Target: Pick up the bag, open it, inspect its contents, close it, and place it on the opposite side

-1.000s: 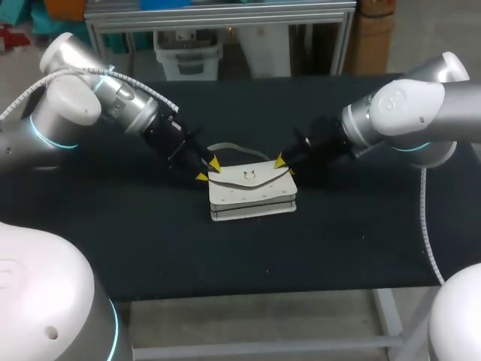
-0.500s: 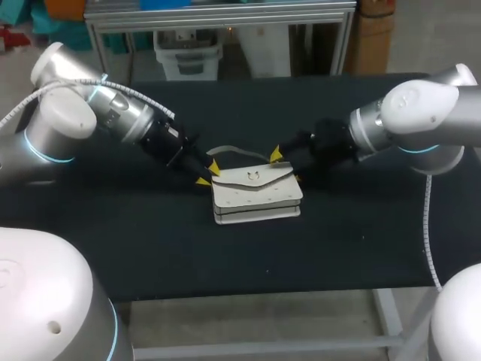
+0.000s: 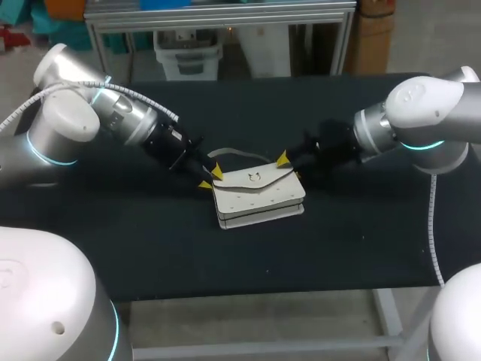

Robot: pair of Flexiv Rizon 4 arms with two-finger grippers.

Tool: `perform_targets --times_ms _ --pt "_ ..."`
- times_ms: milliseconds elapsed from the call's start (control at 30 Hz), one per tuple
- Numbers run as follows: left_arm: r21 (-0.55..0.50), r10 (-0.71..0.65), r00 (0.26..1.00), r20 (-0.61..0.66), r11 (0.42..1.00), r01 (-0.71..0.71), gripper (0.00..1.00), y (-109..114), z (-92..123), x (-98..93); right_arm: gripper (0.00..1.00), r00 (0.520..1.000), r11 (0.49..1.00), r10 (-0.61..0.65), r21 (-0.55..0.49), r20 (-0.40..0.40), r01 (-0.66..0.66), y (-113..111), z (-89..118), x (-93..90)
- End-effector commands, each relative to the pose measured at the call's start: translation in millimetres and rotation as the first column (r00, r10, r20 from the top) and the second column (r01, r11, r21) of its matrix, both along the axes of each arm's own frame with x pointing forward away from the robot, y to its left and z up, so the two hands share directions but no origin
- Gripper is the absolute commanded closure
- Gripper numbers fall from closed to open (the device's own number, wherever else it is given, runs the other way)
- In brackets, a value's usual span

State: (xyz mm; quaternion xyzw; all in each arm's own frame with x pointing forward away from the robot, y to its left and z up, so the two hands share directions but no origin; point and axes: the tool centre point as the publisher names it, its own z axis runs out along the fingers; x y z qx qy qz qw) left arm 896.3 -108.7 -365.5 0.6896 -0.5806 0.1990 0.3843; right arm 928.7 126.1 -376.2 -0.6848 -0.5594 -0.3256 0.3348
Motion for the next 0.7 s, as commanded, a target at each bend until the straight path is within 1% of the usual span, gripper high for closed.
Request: perform_targets --times_ms 33,167,233,267,300,433,700 --pt "-0.015 0.017 1.000 0.026 1.000 -0.017 0.69 -12.6 -7.3 -3.6 1.00 1.000 1.000 -0.001 0.006 -0.003 0.001 5.4 -4.4 0.4" --pt "-0.014 0.020 0.998 0.061 1.000 -0.020 0.68 -17.1 -5.4 -6.5 1.00 1.000 1.000 -0.008 0.000 -0.002 0.008 4.1 -5.0 -0.2" --pt "-0.012 0.025 0.998 0.064 1.000 -0.025 0.74 -19.1 -4.9 -6.1 1.00 1.000 1.000 -0.012 -0.001 0.000 0.012 3.6 -4.4 -0.6" --pt "-0.010 0.035 0.997 0.073 0.999 -0.034 0.89 -20.4 -4.3 -5.7 1.00 1.000 1.000 -0.015 -0.002 0.003 0.015 3.4 -3.9 -1.0" --pt "-0.010 0.043 0.996 0.078 0.999 -0.043 1.00 -21.2 -3.7 -5.2 1.00 1.000 1.000 -0.020 -0.005 0.006 0.020 3.4 -3.5 -1.5" --pt "-0.007 0.066 0.992 0.106 0.998 -0.065 1.00 -21.9 0.4 -0.9 1.00 0.999 0.999 -0.036 -0.007 0.013 0.036 3.0 -2.2 -3.4" --pt "-0.013 0.105 0.986 0.127 0.994 -0.105 1.00 -18.1 1.9 19.2 1.00 0.998 0.998 -0.064 -0.006 0.025 0.065 3.9 -0.1 -5.2"
